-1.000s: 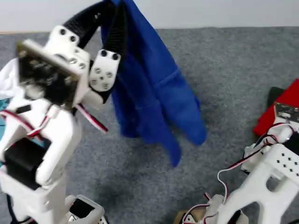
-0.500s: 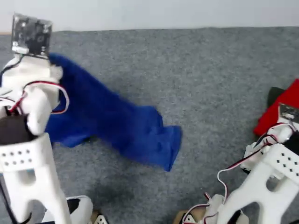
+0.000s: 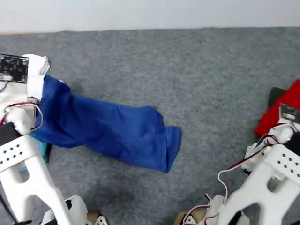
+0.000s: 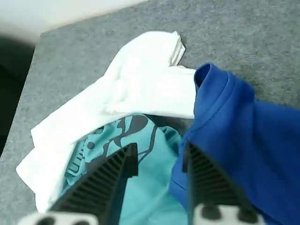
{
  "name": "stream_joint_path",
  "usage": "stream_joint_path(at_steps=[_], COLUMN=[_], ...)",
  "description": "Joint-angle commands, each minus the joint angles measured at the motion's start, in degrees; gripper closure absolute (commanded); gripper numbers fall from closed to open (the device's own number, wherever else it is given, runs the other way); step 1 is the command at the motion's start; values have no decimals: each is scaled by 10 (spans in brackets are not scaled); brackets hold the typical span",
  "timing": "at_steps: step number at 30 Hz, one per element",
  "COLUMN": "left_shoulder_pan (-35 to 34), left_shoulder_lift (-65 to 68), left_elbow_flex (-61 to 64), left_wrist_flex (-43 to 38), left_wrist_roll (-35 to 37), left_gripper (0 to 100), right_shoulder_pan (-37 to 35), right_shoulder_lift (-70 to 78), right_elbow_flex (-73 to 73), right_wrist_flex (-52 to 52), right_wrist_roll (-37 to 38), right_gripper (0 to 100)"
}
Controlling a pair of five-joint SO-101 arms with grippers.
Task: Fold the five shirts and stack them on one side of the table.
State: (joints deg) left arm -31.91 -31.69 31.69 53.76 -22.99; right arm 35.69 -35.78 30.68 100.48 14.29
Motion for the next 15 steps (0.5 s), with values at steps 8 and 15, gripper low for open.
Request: stream_joint_path(at_steps=[8,15], left_shoulder_pan=[-18,-79], left_shoulder_lift=[-11,-11], left_elbow_flex=[-47,-48], left_wrist_flex=[125,181], left_wrist_roll=[-68,-74], left_gripper=[830,830], right_shoulder_pan=[-24,-251], right_shoulder_lift=[-18,-12], right_elbow_flex=[-6,-26], right_wrist_flex=[20,20], right_wrist_roll=[-4,-4], right_gripper=[989,987])
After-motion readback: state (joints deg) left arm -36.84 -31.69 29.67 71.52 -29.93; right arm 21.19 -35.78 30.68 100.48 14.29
